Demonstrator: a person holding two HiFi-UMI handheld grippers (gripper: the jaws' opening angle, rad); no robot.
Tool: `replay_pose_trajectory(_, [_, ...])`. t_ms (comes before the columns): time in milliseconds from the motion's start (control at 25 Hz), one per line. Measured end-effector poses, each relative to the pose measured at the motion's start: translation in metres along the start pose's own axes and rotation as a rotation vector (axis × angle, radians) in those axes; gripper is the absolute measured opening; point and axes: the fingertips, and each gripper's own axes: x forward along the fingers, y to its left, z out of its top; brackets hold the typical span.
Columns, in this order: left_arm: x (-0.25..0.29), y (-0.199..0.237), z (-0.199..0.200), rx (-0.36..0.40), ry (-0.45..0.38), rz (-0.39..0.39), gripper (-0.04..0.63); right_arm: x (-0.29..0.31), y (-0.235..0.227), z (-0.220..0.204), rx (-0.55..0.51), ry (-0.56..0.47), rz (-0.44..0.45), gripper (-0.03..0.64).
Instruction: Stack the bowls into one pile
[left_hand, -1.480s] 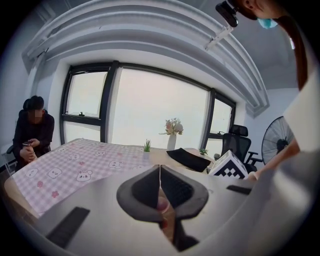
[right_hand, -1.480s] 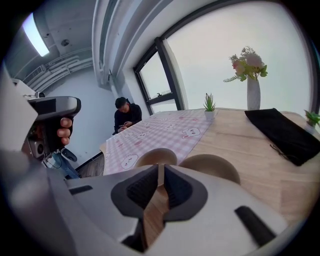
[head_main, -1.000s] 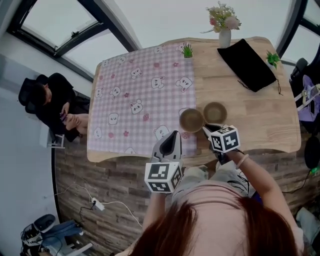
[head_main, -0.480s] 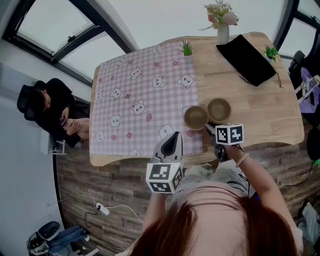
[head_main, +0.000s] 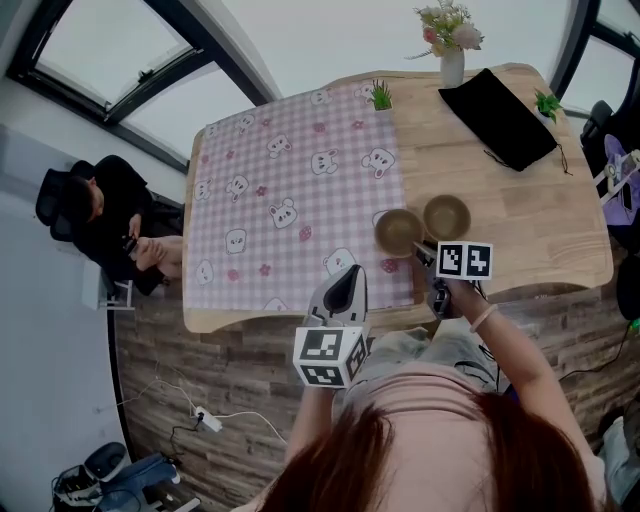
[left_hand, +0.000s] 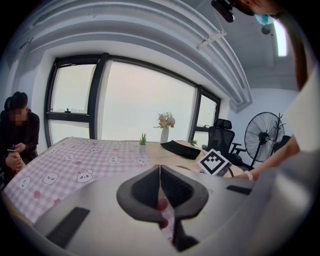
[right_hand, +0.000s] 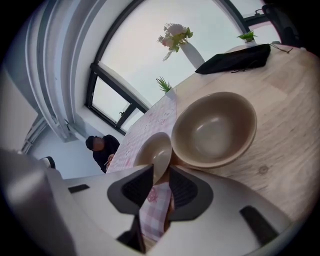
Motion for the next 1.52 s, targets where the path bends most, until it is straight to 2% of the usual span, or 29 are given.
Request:
replay_pose_trajectory(200, [0.001,0.001,-0.001,0.001,-0.001,-0.004,0.011,0.006,-0.008,0.0,0.031,0.015,-0.043,0.086])
replay_pose_trajectory(360, [0.003,0.001,0.002,-0.002,-0.007,-0.006,0.011,0.004,-0.013,0.0,0.022,0.02,-0.083,0.021])
replay_pose_trajectory(480, [0.002,0.002,0.003,-0.005,-0.008,-0.008,0.011,0.003,-0.012,-0.002,0.005,0.026,-0.092,0.01])
replay_pose_trajectory(960, [0.002,-0.003,-0.001,-0.008,-0.01,-0.042,0.011,-0.012,0.011,-0.005,-0.069,0.011,-0.044,0.006])
replay_pose_trajectory(1520, [0.012,-0.019,0.007,-0.022,-0.037,-0.045,0.011,-0.048,0.024,0.021,-0.187,-0.015,-0.015,0.006])
